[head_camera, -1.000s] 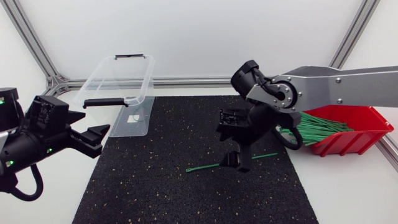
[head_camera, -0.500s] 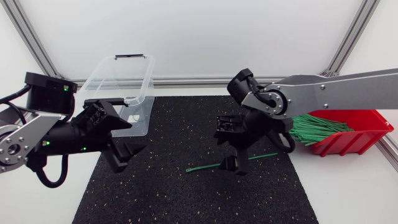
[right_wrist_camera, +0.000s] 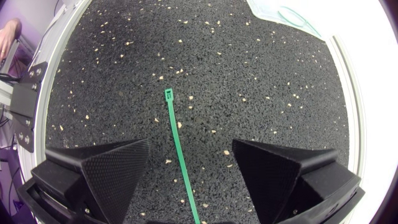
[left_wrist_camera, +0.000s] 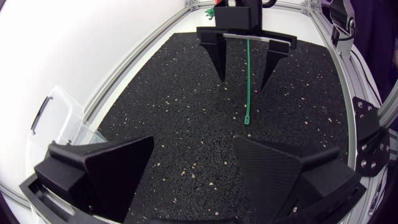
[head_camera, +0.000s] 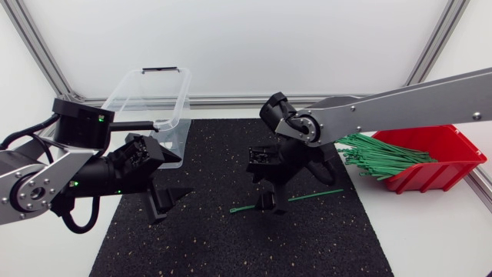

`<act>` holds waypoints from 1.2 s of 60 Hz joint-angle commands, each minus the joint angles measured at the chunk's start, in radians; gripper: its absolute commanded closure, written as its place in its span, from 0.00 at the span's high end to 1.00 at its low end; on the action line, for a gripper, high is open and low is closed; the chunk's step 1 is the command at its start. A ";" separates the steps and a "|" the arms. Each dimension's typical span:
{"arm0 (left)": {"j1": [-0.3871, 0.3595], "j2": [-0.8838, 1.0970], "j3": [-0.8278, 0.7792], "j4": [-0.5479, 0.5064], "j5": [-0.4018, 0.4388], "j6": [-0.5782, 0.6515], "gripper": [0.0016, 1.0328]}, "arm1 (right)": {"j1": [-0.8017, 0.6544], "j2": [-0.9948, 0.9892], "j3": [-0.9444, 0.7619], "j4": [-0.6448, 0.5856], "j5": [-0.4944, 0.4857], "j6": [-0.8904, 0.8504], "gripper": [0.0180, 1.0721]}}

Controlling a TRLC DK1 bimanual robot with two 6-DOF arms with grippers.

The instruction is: Take a green cable tie from the red box, thread the tail through the head to close it, then place it in the transparent bin on the left.

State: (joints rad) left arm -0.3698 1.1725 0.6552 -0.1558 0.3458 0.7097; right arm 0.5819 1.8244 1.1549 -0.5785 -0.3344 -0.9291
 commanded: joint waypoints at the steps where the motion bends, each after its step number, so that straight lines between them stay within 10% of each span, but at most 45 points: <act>1: -0.006 0.021 -0.022 0.009 0.024 0.037 0.86 | 0.018 0.053 0.019 -0.004 -0.009 -0.028 0.86; 31: 0.011 0.035 -0.062 0.061 0.038 0.059 0.86 | 0.016 0.115 0.032 -0.003 -0.017 -0.048 0.68; 59: 0.025 0.035 -0.074 0.084 0.045 0.066 0.86 | 0.022 0.124 0.000 -0.004 -0.015 -0.056 0.25; 72: 0.026 0.035 -0.069 0.094 0.045 0.065 0.86 | 0.030 0.101 -0.031 -0.007 -0.012 -0.056 0.24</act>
State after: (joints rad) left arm -0.3534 1.1923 0.6044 -0.0731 0.3820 0.7460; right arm 0.6006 1.9244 1.1683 -0.5682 -0.3439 -0.9596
